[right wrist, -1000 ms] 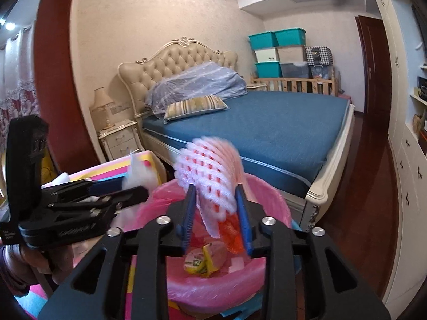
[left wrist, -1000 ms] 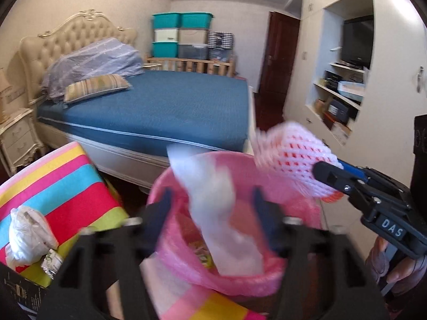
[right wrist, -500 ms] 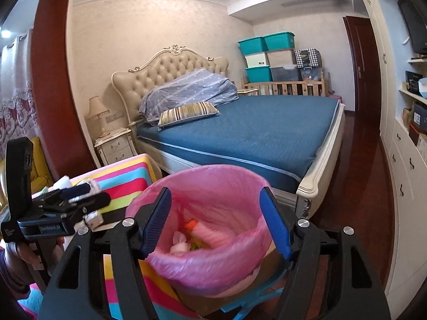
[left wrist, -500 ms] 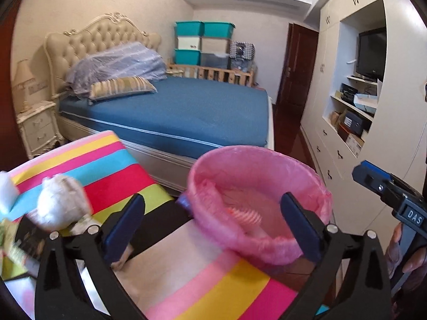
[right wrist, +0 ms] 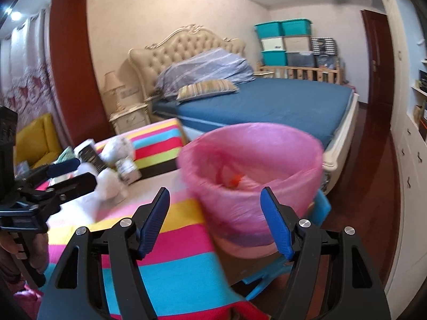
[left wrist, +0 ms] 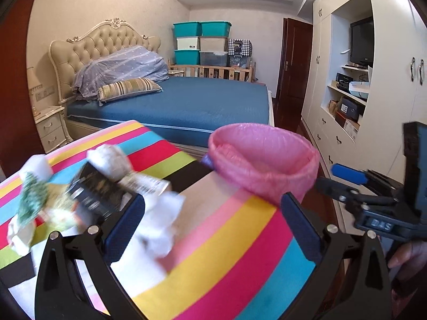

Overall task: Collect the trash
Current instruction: 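Move both open tools back over the table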

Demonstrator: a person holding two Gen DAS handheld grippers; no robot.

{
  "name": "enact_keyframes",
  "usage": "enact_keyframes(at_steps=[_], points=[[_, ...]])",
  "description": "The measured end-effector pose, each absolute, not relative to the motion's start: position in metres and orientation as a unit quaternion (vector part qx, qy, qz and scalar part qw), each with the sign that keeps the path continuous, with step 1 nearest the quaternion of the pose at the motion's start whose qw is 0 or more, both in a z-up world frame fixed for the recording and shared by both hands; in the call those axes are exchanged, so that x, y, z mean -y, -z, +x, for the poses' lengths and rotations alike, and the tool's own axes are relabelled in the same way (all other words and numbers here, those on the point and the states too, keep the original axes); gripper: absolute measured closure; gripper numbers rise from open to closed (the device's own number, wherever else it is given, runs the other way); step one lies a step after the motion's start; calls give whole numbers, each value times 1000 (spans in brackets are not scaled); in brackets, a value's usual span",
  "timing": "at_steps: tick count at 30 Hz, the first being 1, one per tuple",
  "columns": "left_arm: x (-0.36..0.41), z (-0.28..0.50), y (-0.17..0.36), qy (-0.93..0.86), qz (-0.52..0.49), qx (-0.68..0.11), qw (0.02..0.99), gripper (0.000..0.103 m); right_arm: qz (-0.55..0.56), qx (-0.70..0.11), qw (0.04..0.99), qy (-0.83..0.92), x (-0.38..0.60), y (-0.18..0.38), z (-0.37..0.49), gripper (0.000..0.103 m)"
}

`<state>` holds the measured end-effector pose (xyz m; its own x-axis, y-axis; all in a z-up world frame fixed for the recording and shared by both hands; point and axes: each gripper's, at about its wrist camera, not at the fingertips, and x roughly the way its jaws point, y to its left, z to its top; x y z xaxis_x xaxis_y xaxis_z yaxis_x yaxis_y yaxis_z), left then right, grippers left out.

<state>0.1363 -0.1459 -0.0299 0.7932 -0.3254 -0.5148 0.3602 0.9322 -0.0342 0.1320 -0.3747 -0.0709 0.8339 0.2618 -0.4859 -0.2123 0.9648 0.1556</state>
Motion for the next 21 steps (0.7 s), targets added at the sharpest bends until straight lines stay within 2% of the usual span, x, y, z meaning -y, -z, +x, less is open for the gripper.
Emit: enact_keyframes(at_steps=[15, 21], points=[[12, 78, 49, 37, 3, -284, 958, 5, 0, -294, 935, -199, 279, 83, 123, 35], [-10, 68, 49, 4, -4, -278, 961, 5, -13, -287, 934, -213, 245, 76, 122, 35]])
